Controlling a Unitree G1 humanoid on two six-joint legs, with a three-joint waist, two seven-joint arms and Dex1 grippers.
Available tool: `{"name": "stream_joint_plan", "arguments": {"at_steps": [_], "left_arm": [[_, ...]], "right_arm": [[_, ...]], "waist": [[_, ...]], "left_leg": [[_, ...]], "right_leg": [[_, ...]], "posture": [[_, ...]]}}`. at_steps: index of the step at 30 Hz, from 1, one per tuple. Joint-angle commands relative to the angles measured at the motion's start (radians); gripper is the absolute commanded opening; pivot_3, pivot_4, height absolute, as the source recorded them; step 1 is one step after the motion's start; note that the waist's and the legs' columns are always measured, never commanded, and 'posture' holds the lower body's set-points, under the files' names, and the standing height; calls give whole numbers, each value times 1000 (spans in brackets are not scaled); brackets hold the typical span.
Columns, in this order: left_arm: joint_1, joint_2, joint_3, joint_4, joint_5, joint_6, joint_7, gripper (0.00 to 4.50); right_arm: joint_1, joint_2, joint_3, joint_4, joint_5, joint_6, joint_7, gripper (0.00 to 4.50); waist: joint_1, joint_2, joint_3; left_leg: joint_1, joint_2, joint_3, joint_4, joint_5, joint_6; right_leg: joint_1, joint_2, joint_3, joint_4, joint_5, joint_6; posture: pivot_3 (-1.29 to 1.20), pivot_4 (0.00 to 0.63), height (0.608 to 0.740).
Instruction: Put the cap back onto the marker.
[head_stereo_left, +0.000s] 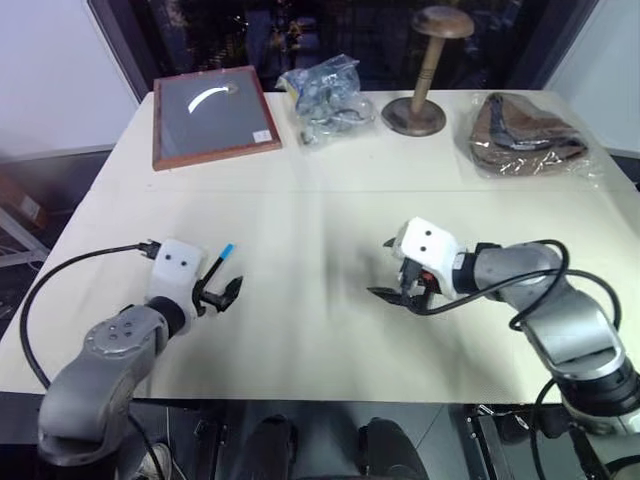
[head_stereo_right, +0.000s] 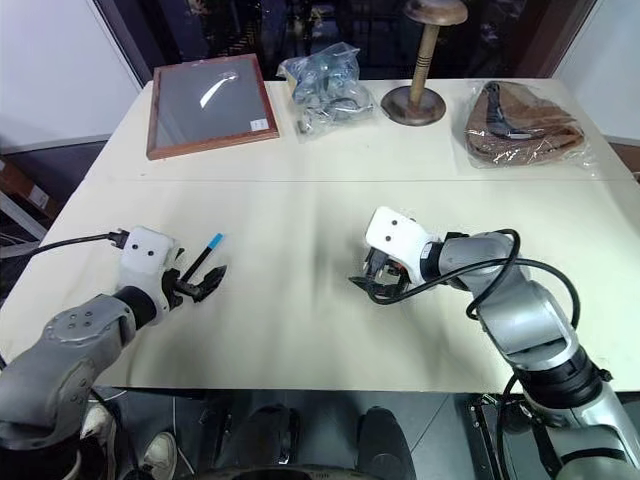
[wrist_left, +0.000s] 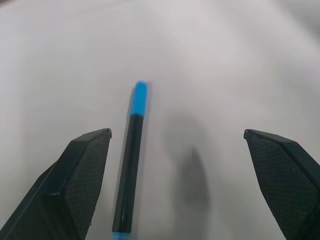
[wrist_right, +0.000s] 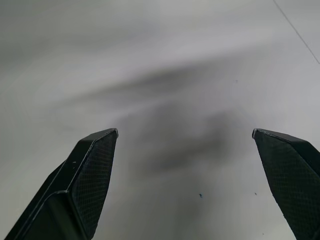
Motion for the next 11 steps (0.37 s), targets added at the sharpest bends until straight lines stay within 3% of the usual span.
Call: {"name": "stream_joint_plan", "arguments": {"at_steps": [1,11], "left_arm": [[32,39,77,-149,-46,68,-29,4450],[80,106,264,-220,-203,127,-13,4450]], "right_arm": [[-36,-31,-55,-7,96,-42,67,4500],[-68,-109,-52,127,155,-192,142,4500]], "waist": [[-1,0,0],[3,0,0]], "left_leg": [[0,0,0,0,0,0],[0,0,-1,0,-1,1]], "right_leg": [[0,0,0,0,0,0],[3,0,-1,-4,0,0]], "posture": [[0,150,740],[0,150,740]]}}
